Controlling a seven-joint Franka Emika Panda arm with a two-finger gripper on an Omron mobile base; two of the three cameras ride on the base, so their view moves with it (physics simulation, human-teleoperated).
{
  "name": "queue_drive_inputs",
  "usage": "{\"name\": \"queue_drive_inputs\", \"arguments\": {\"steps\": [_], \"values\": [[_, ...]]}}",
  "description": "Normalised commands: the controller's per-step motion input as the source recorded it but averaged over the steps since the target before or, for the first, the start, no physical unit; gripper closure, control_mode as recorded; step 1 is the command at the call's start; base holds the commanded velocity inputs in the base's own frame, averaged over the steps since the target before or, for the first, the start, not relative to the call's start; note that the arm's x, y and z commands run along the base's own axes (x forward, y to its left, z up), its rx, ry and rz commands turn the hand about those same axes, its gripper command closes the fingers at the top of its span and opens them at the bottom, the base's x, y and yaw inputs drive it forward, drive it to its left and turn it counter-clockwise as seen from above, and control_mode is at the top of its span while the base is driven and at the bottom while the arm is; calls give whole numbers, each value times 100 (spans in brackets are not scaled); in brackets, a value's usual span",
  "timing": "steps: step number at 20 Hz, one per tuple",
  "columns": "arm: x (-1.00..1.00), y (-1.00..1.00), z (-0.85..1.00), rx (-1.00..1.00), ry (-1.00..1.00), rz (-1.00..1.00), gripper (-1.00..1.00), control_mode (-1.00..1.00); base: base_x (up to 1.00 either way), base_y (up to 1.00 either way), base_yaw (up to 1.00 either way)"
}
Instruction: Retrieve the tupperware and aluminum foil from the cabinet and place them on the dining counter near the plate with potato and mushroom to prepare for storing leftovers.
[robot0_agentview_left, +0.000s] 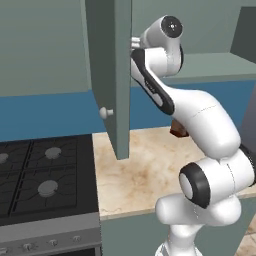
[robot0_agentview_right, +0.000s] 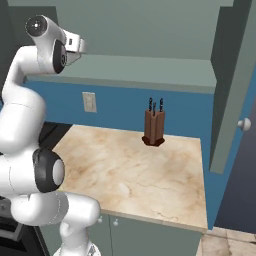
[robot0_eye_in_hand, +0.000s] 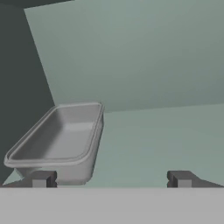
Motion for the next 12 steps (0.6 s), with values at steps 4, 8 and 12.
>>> {"name": "queue_drive_inputs", "arguments": {"steps": [4,8,12], "values": [[63,25,-7,0,5,0,-100,-100,0,0,0],[56,24,-4,0,8,0,-100,-100,0,0,0],[53,21,-1,0,6,0,-100,-100,0,0,0]]}}
